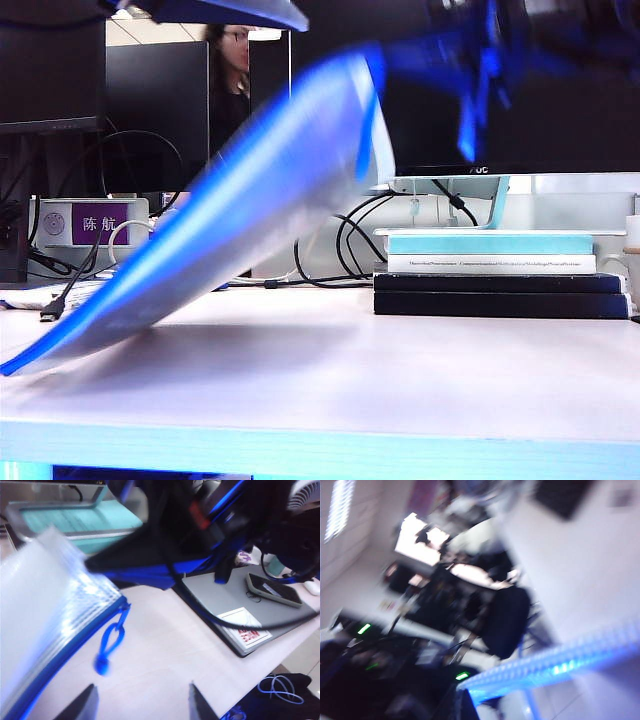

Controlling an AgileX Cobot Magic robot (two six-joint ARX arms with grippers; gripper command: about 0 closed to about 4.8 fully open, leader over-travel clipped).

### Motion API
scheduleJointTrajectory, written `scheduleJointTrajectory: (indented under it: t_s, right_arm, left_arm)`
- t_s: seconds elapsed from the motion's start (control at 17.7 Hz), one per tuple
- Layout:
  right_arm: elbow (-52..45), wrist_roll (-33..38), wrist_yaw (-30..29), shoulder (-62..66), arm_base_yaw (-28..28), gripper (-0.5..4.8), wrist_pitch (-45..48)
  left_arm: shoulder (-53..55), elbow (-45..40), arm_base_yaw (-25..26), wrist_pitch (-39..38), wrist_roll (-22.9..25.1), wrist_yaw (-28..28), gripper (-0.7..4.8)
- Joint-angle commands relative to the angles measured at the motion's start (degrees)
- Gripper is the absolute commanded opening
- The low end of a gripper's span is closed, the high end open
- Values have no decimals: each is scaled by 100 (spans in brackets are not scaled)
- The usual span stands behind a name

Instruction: Pick up the transparent plastic file bag with a blue zipper and open its zipper.

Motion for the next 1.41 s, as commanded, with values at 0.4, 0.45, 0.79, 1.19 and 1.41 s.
scheduleJointTrajectory:
  t_s: [0.4,0.45,0.79,1.19,1.41]
  right_arm:
    - [17,678,-155,-240,754,-2,664]
    - [17,723,-160,-240,828,-2,691]
    - [17,634,-175,-245,826,-2,706]
    - [15,455,-177,-240,802,-3,697]
    - [15,463,-179,-240,804,-2,693]
  left_arm:
    - [164,13,-11,887,-114,31,242]
    - [164,13,-13,717,-120,-175,242]
    - [66,15,-271,-70,-203,-675,242]
    - [-197,17,-1056,-503,-13,-1661,241]
    - [-125,13,-1036,-586,42,-2433,242]
